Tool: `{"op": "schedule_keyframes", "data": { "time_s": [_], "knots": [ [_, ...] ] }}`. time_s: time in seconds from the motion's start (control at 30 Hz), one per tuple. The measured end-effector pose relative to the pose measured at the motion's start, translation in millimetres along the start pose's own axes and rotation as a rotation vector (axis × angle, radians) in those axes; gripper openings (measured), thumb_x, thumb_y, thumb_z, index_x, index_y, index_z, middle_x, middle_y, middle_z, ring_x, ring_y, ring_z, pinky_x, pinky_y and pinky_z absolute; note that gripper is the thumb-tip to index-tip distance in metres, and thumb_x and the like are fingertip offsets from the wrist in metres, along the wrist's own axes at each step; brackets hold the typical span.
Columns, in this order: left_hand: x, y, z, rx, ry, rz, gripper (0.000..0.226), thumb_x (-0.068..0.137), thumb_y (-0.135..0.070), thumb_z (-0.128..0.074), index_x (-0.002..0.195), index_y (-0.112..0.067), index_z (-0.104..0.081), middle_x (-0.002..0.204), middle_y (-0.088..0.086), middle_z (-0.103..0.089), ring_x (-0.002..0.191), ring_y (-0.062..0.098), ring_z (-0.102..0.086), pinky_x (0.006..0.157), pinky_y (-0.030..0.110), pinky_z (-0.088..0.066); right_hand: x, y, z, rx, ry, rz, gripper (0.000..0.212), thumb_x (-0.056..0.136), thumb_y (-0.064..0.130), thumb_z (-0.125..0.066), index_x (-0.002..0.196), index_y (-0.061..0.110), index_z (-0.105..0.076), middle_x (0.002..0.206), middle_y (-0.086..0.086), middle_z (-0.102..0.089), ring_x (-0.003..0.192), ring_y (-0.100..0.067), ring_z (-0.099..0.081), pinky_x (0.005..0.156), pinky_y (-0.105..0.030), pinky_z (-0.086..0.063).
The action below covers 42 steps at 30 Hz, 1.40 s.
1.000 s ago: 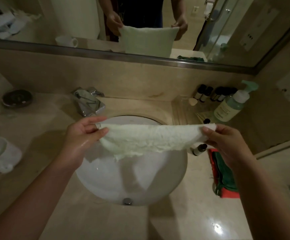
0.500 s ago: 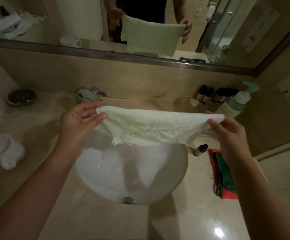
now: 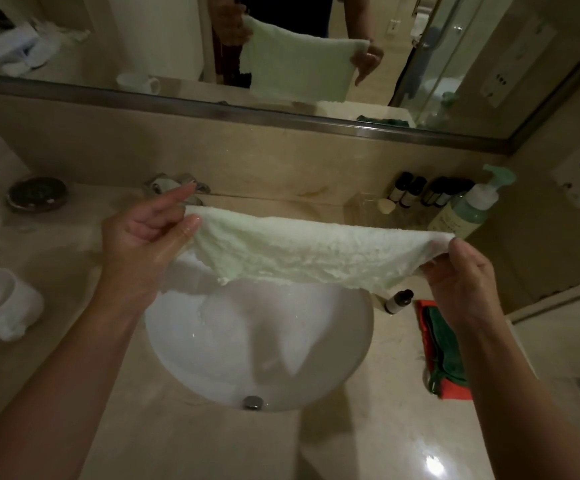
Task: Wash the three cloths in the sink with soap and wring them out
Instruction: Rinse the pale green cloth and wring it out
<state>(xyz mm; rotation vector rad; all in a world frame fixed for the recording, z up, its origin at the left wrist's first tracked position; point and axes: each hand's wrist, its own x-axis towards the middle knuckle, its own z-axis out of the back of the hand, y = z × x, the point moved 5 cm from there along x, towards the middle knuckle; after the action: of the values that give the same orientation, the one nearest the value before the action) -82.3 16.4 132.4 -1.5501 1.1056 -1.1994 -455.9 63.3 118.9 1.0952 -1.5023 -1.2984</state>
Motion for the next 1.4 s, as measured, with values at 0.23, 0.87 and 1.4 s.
{"op": "schedule_keyframes", "data": {
  "time_s": [0.23, 0.87, 1.4],
  "knots": [
    [0.0, 14.4, -5.2, 0.162, -0.085, 0.025, 0.065, 0.076, 0.01, -0.073, 0.118, -0.037, -0.057, 0.083, -0.007, -0.074, 0.078, 0.003, -0.07, 0.077, 0.019, -0.057, 1.5, -14.8, -5.4, -0.129, -0.074, -0.155, 0.017, 0.087, 0.013, -0.061, 0.101, 0.018, -0.067, 0.105, 0.002, -0.071, 0.1, -0.019, -0.068, 0.085, -0.035, -0.058],
    [-73.5, 50.4, -87.4, 0.284, 0.004, 0.294, 0.049, 0.084, -0.011, -0.073, 0.114, -0.045, -0.055, 0.094, -0.006, -0.071, 0.094, 0.006, -0.066, 0.087, 0.015, -0.051, -58.4, -41.4, -151.9, -0.734, 0.269, 0.034, 0.024, 0.093, 0.007, -0.053, 0.115, 0.013, -0.06, 0.107, 0.004, -0.057, 0.093, -0.005, -0.057, 0.083, -0.024, -0.052],
    [-79.0, 31.7, -103.7, 0.832, 0.328, -0.257, 0.077, 0.075, -0.001, -0.074, 0.143, -0.018, -0.043, 0.099, 0.003, -0.065, 0.091, 0.02, -0.062, 0.073, 0.024, -0.046, -61.1, -31.2, -135.6, -0.38, 0.444, -0.197, 0.026, 0.088, -0.004, -0.04, 0.094, 0.019, -0.03, 0.08, -0.002, -0.054, 0.073, -0.016, -0.05, 0.066, -0.034, -0.042]
  ]
}}
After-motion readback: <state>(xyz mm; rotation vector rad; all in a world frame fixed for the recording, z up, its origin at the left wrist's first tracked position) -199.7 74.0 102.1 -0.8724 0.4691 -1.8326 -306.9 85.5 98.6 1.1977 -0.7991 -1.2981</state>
